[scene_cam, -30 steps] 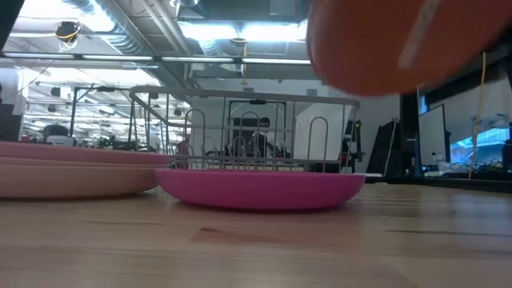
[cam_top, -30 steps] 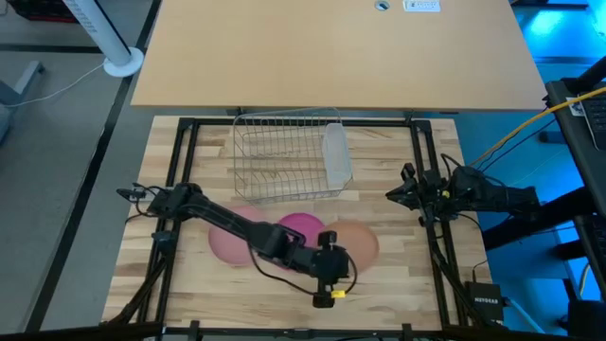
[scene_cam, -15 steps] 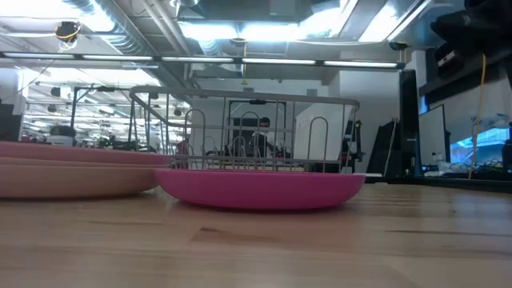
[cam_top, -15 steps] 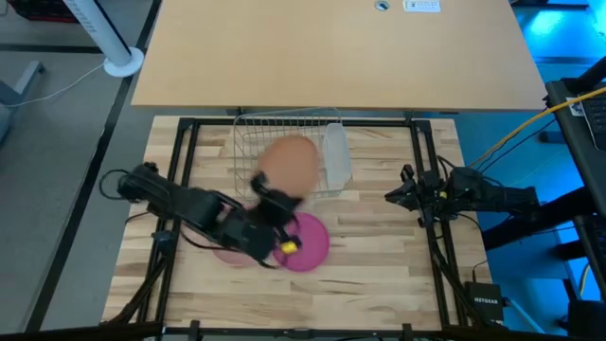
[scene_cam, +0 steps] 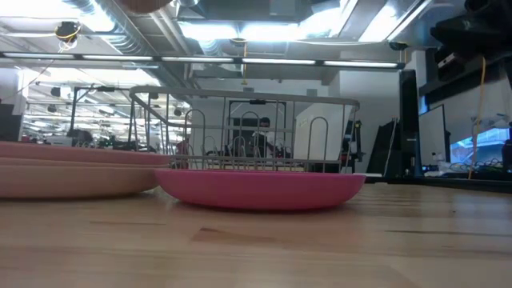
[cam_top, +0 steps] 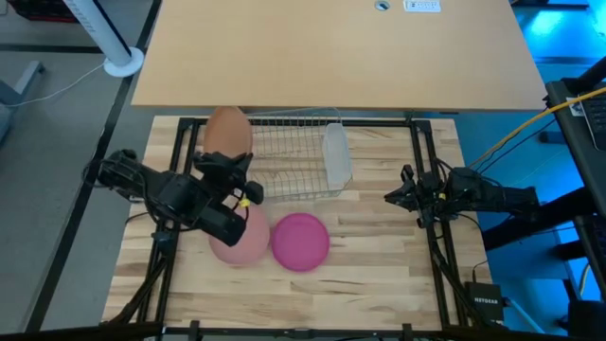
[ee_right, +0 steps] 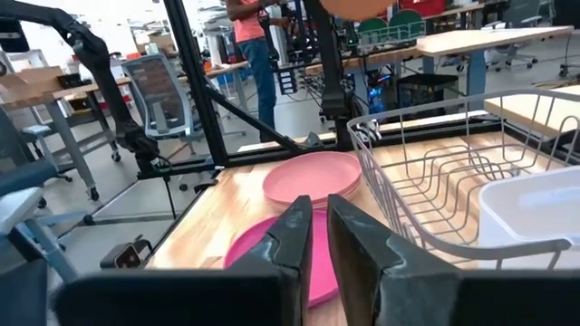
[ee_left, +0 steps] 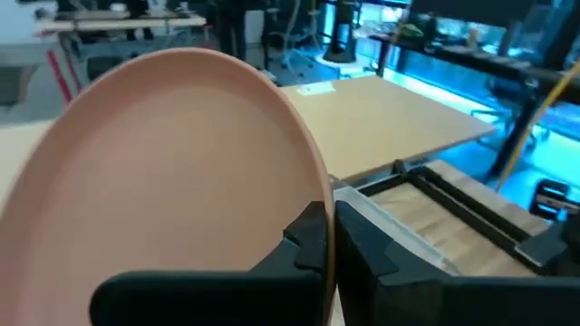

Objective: Sort dishes
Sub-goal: Put the brown plate into the dish rack

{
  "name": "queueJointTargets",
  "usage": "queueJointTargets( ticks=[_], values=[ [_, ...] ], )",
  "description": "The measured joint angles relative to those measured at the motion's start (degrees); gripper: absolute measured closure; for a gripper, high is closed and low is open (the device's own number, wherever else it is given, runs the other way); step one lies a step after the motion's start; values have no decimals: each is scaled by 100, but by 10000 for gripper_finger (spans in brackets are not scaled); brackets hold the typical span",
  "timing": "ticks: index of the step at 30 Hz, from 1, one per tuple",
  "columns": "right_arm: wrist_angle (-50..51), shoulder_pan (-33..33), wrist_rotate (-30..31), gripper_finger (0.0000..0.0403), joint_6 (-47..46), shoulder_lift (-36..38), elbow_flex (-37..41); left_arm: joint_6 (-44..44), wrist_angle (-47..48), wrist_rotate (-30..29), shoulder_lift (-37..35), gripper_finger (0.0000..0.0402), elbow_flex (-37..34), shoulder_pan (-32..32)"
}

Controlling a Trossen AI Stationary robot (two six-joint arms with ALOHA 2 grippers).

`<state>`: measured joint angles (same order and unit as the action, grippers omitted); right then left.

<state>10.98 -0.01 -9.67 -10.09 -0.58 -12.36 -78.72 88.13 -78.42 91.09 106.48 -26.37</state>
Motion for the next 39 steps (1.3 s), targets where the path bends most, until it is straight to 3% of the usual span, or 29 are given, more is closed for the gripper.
queueJointTargets(
  ticks=[7,14,21,29,39],
  values=[
    [10,0,0,358,11,0,0,-2203,-8,-347,-289,402,-1641,-15],
    [135,0,0,358,13,0,0,-4684,-104,-1145,-660,401,-3173,-356],
    [226,0,0,358,13,0,0,-4736,-617,-1161,-1036,401,-3957,-829],
    [257,0,148,358,20,0,0,-4741,-915,-1162,-1054,401,-4270,-1272],
    [249,0,622,358,86,0,0,-4213,-2129,-1161,-1051,401,-4588,-1495]
  ],
)
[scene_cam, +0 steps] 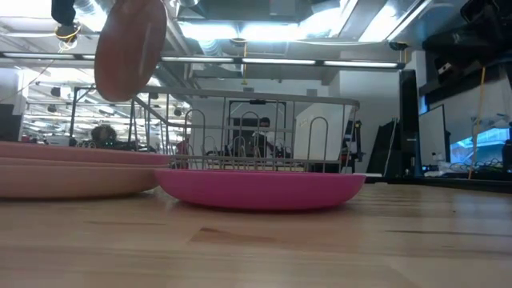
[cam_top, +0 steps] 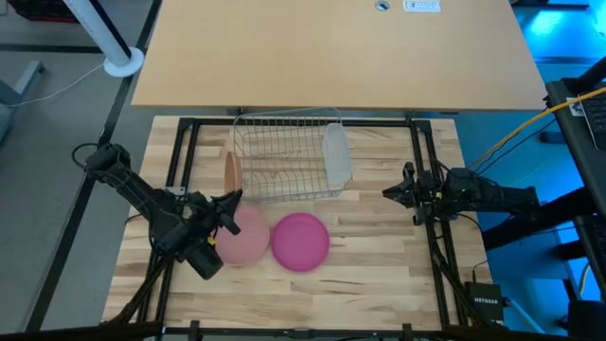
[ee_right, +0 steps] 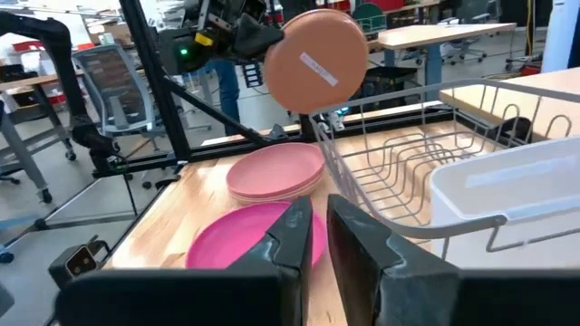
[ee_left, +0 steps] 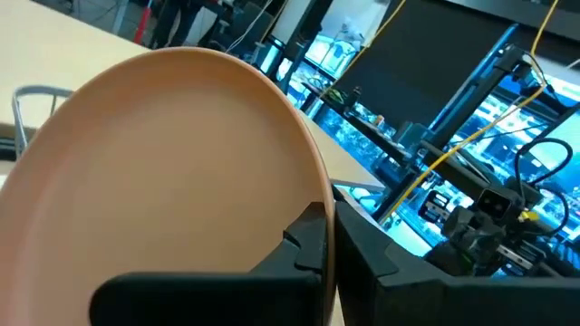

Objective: Sort dishes
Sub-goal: Put the brown plate into the dish rack

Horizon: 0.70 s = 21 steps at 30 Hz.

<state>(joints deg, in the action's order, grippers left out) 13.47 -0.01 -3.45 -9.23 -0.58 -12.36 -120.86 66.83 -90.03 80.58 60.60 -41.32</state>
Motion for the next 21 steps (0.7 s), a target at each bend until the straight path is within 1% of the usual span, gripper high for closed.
queueJointTargets(
  ticks=[3,5,8,9,13,16,18,21],
  values=[
    [-1,0,1,358,96,0,0,556,-494,-1,0,401,-2,0],
    [-6,0,1,358,96,0,0,1179,-1025,-1,0,401,-2,0],
    [-11,0,3,358,100,0,0,2450,-2150,15,0,401,-2,0],
    [-11,0,1,358,100,0,0,2982,-2591,123,0,401,-2,0],
    [-9,0,3,358,159,0,0,5494,-4624,1138,2,401,-2,89],
    [-11,0,5,358,281,0,0,7675,-6242,1912,32,401,-2,298],
    [-9,0,5,358,323,0,0,9063,-7147,2538,33,401,-2,504],
    [-9,0,5,358,323,0,0,10533,-8156,3627,31,401,-2,885]
  ],
)
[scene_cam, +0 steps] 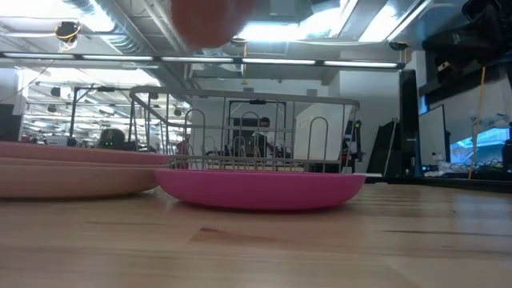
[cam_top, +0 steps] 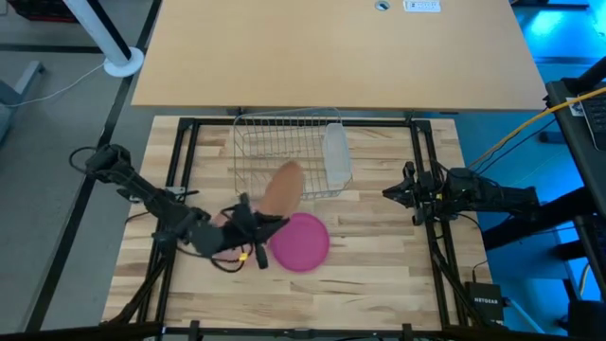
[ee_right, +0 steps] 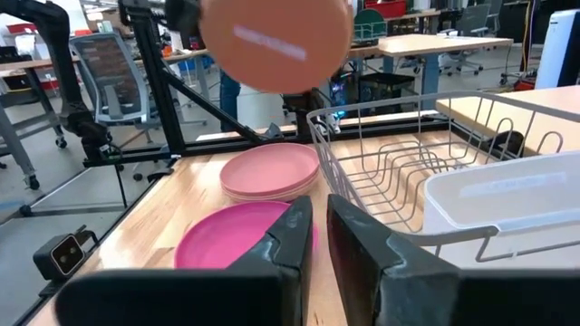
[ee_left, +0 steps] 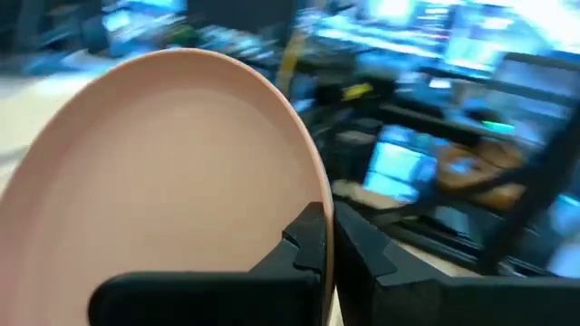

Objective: Sort dishes
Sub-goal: Put the brown plate into the dish rack

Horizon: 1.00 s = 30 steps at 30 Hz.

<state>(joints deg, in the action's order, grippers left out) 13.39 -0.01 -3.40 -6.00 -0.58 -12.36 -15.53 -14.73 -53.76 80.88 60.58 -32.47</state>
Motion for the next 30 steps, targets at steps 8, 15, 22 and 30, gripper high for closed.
queueJointTargets(
  ticks=[8,15,22,30],
  values=[
    [0,0,-2,358,-108,0,0,1551,-1225,1546,-338,401,-173,1146],
    [2,0,-2,358,-151,0,0,1249,-1851,2049,-1937,401,-1739,1848],
    [3,0,-2,358,-155,0,0,850,-3219,2452,-3692,401,-3823,2084],
    [3,0,263,358,-162,0,0,-571,-3831,2381,-4103,401,-5114,2419]
  ],
)
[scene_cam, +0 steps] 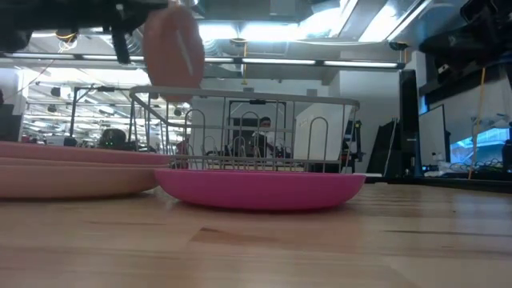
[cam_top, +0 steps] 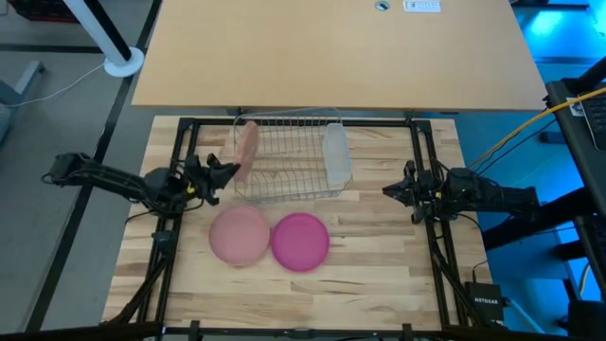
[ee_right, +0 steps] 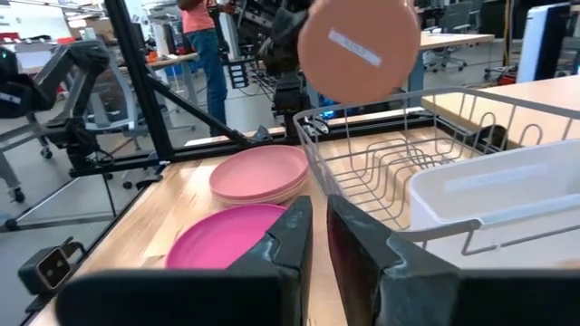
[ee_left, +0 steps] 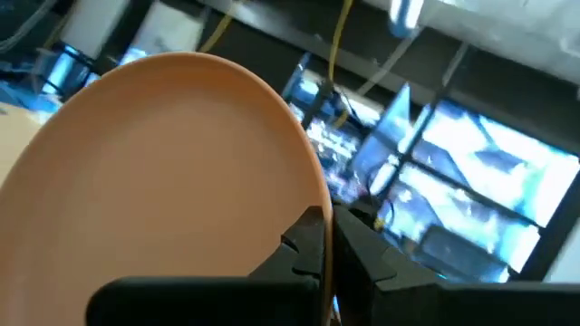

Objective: Sort dishes
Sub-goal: Put the brown plate into the dish rack

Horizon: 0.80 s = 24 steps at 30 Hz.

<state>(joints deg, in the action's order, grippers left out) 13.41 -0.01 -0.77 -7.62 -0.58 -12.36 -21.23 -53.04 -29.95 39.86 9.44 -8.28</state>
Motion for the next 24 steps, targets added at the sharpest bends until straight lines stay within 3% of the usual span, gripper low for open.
queueJointTargets(
  ticks=[4,8,24],
  values=[
    [2,0,36,358,1,0,0,-400,-537,-69,1,401,-312,204],
    [2,0,36,358,2,0,0,-794,-583,-548,2,401,-453,364],
    [8,0,39,359,4,0,0,-2909,264,-1057,405,401,-497,604]
  ],
)
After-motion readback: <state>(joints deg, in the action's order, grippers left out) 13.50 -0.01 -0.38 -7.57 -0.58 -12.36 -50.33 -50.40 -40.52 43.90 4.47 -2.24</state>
